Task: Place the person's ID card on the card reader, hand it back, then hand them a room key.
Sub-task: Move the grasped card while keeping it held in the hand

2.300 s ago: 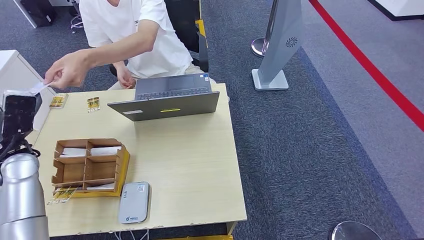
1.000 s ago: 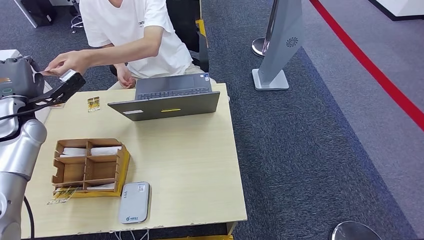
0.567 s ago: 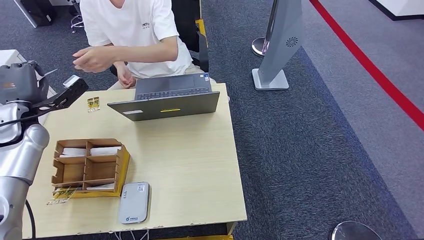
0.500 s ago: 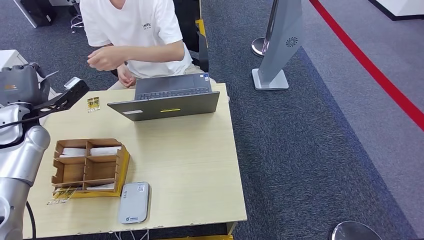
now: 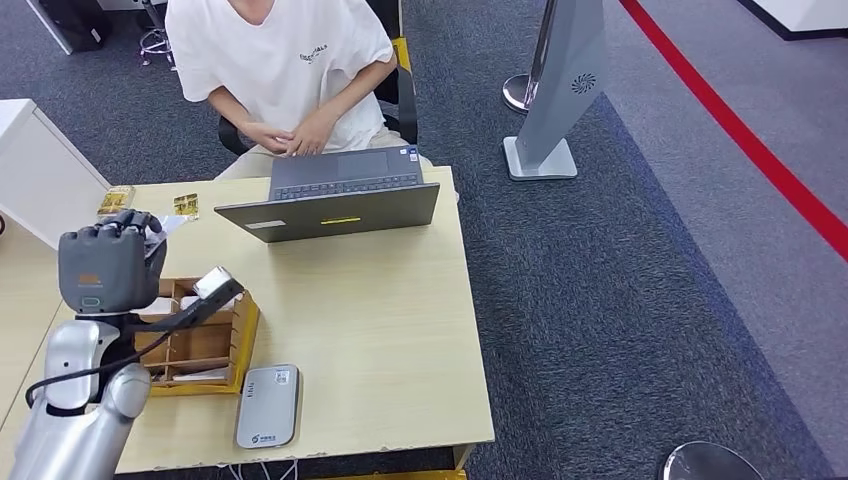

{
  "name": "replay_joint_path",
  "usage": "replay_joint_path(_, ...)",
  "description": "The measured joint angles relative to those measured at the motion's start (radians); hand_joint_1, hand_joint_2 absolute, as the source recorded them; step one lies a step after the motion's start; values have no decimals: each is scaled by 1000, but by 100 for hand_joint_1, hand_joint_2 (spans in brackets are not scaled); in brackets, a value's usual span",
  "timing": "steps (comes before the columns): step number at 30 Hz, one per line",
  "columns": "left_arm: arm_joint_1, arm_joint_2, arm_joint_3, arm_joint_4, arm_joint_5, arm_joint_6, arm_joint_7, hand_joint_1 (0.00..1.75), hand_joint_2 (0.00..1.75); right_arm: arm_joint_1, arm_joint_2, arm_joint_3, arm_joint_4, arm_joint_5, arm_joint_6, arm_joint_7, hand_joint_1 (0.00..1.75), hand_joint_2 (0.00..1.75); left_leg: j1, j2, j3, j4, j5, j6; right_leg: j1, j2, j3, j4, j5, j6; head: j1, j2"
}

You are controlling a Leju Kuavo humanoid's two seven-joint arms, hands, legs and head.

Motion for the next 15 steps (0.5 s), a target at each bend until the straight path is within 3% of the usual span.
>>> replay_joint_path(8, 307, -6, -65, -254, -27, 85, -49, 175, 175, 5, 20, -29, 0, -3, -10, -5, 0, 175, 0, 0, 0, 0, 0, 0, 0, 0, 0, 0, -1, 0, 0, 0)
replay_joint_path(15, 454, -6, -73, -340, -14, 129, -48, 175, 175, 7, 33, -47, 0, -2, -22, 2, 0, 175, 0, 0, 0, 0, 0, 0, 0, -1, 0, 0, -1, 0, 0, 0)
